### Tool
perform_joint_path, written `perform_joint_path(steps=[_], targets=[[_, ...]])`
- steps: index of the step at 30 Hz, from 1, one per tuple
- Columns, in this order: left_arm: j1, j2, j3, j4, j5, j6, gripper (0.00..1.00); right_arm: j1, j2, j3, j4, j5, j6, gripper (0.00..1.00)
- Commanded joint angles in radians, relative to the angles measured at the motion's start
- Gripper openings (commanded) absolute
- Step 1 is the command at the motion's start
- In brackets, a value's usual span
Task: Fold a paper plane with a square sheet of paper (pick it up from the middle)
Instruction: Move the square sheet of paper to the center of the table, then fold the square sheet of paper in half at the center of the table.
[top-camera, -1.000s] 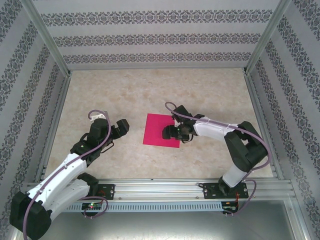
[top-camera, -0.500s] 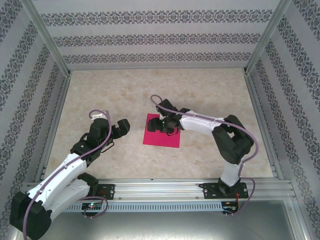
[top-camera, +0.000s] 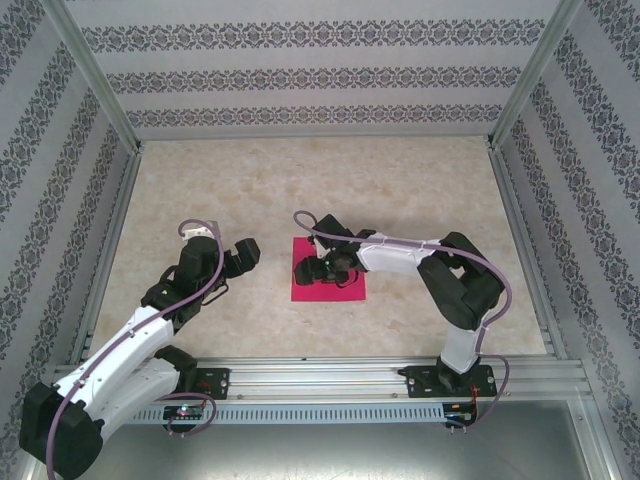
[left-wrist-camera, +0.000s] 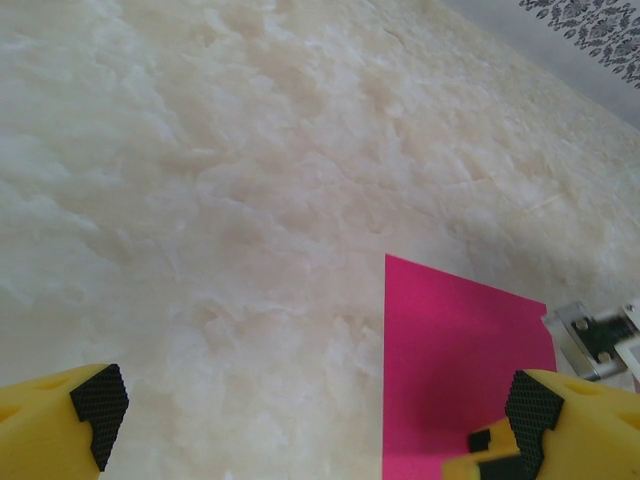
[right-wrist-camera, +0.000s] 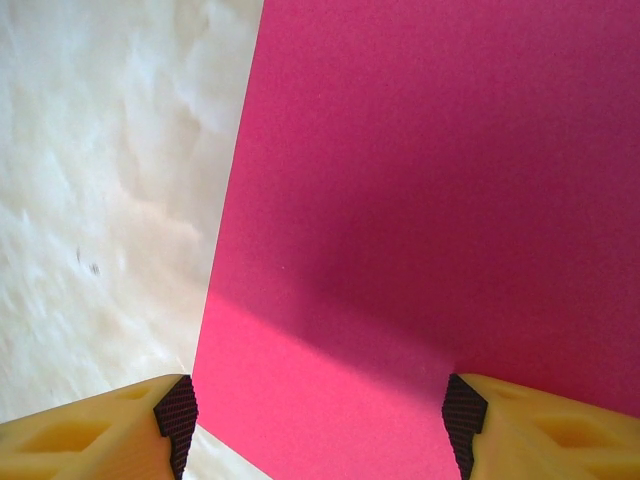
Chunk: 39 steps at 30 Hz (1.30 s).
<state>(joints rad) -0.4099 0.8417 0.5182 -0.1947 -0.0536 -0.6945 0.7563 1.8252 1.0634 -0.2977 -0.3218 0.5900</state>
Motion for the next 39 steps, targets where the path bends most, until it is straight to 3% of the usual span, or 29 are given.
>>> perform_joint_path(steps=[1, 5, 8, 11, 14, 22, 39], targets=[[0.011, 0.016, 0.019, 0.021, 0.018, 0.017, 1.0, -0.014, -0.01, -0.007, -0.149, -0.005, -0.101, 0.7], [0.011, 0.043, 0.03, 0.02, 0.045, 0.023, 1.0, -0.012, -0.057, 0.061, -0.149, 0.013, -0.073, 0.73], [0.01, 0.061, 0.037, 0.014, 0.049, 0.024, 1.0, 0.007, -0.096, 0.129, -0.231, 0.215, -0.028, 0.81], [0.011, 0.076, 0.04, 0.001, 0.054, 0.02, 1.0, 0.007, -0.074, 0.226, -0.445, 0.454, 0.086, 0.87], [0.012, 0.11, 0.045, 0.01, 0.087, 0.035, 1.0, 0.023, -0.025, 0.297, -0.553, 0.517, 0.138, 0.9], [0.013, 0.277, 0.112, 0.047, 0.256, 0.076, 1.0, 0.038, 0.088, 0.399, -0.6, 0.487, 0.108, 0.95], [0.013, 0.332, 0.11, 0.053, 0.251, 0.074, 1.0, 0.016, 0.189, 0.405, -0.542, 0.392, 0.121, 0.98]])
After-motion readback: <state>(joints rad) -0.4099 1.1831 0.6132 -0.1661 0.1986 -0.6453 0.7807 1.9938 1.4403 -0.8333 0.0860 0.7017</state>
